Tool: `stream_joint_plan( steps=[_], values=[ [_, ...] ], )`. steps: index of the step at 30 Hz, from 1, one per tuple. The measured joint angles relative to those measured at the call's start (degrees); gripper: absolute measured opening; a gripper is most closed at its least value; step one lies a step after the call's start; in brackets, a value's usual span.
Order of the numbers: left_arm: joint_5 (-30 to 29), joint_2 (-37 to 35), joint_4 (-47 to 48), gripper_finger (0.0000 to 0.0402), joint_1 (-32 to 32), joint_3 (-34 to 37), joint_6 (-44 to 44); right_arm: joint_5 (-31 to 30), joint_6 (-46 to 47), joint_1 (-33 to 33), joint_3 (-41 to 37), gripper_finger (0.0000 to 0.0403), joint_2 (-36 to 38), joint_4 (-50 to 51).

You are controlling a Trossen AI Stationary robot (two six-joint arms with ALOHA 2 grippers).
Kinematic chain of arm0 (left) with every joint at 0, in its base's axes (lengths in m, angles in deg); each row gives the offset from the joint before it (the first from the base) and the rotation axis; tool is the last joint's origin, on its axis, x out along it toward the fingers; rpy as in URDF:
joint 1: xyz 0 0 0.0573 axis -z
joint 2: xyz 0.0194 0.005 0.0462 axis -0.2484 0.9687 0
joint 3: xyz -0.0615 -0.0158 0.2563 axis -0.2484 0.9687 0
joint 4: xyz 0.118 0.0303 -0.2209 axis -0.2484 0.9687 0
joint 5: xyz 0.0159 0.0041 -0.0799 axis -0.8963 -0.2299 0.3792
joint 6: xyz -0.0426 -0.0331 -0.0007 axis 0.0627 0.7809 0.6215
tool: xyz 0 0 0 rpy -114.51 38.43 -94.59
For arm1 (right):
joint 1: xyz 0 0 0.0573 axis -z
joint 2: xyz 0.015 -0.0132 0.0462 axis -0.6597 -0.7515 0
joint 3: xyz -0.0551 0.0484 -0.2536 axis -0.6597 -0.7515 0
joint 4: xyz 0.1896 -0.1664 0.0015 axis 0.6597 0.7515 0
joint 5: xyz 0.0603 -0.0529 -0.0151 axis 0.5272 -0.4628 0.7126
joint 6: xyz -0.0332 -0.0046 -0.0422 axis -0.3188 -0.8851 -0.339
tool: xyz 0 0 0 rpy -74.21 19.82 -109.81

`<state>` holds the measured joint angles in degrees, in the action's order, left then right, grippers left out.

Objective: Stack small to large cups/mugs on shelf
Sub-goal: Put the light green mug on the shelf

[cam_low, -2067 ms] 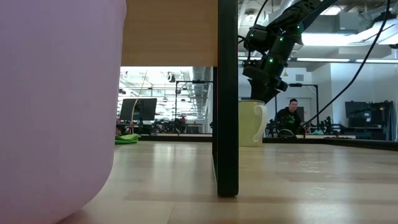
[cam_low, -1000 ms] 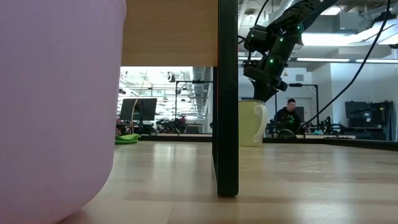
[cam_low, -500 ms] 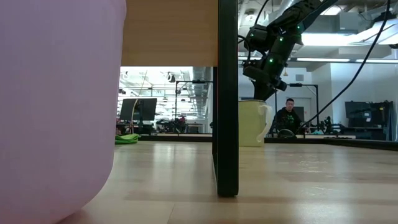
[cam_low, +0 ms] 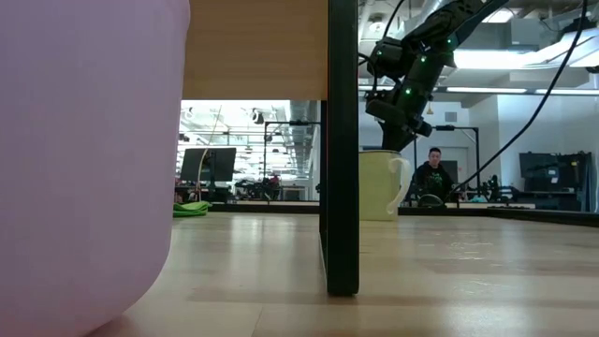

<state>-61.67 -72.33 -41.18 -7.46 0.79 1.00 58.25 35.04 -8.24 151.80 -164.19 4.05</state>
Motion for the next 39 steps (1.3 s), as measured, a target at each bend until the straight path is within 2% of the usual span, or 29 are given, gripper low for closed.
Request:
stream_joint_plan(
  steps=[15,24,31,39],
  values=[
    [0.01,0.0,0.0,0.011,0.0,-0.01,0.0,-0.06,1.93,-0.95,0.0,0.0056,-0.11,0.38],
    [0.0,0.01,0.0,0.011,0.0,-0.02,0.0,-0.2,1.44,-1.75,0.32,0.0056,-4.16,-2.0],
    [0.0,0.01,0.0,0.011,0.0,0.0,-0.62,0.47,-0.19,-1.79,0.26,0.0024,-4.0,-2.56],
    [0.0,-0.01,0.0,0.011,0.01,-0.01,-1.42,0.57,-0.34,-1.81,0.2,0.0023,-4.0,-2.51]
  ],
)
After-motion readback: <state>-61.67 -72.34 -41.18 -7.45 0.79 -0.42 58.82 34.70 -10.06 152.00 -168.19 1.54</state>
